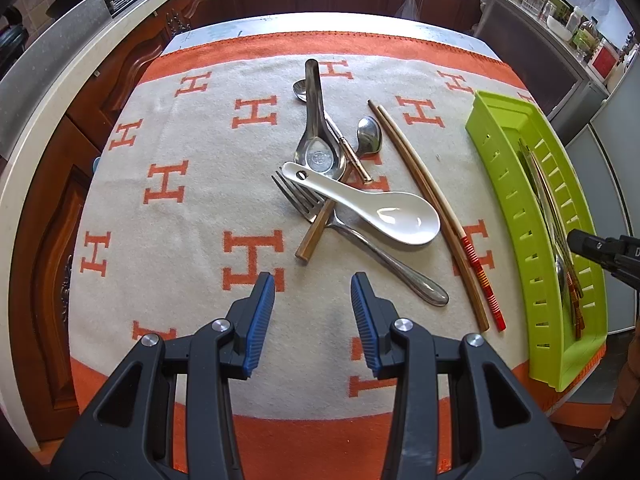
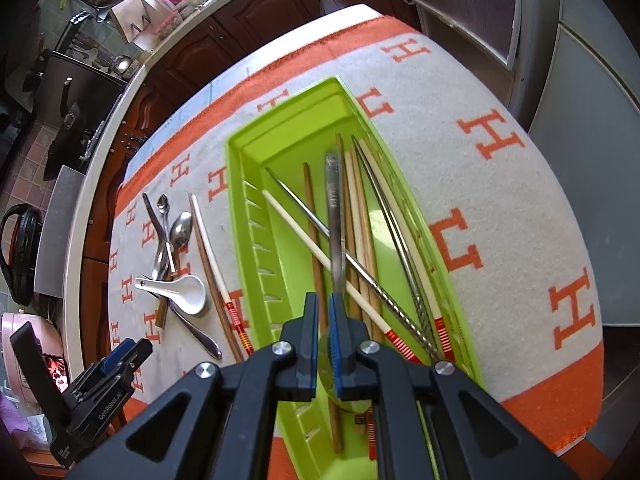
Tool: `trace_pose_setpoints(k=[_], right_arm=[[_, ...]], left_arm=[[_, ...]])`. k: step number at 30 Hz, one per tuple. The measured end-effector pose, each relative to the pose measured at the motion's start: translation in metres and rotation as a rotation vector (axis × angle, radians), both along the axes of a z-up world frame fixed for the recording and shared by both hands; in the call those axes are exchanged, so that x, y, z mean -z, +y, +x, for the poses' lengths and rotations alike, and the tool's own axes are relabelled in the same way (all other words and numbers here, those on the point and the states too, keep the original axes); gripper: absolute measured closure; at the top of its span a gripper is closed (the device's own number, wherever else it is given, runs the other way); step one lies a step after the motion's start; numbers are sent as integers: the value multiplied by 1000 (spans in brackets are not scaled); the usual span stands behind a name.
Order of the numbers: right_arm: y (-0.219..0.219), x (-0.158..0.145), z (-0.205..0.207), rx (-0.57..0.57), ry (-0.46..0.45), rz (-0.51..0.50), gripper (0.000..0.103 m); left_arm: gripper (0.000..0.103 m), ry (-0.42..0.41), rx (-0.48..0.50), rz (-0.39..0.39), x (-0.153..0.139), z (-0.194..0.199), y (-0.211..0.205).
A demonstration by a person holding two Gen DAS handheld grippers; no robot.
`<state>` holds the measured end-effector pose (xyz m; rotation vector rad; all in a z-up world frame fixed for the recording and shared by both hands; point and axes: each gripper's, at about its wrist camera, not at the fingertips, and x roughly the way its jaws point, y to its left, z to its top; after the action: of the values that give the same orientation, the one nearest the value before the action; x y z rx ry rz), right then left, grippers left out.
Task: Organize utensils
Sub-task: 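Carry the knife and spoon into the green tray and open the right gripper, then move the right gripper back over the pile toward a cream chopstick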
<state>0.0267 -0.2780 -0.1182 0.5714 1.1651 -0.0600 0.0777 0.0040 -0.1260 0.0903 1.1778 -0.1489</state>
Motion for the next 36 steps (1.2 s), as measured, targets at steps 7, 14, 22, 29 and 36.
trace_pose_setpoints(k=[7,14,22,29,36], right_arm=[[15,-18,-2,-41,-73,-10,96],[35,-28,0,-97,-114,-5,96],[55,-32,2,-158,-129,-1,96],[69,-29,4,-197,-126,-3,96],[78,-28,4,-220,-126,-2,96]], left_arm=[[67,0,1,0,1,-1,0],[67,-2,-6,-7,1,0,3],[67,-4,-11,-24,1,1,7],[67,1,-19,-41,3,3,9],[67,2,-26,-57,3,4,13]])
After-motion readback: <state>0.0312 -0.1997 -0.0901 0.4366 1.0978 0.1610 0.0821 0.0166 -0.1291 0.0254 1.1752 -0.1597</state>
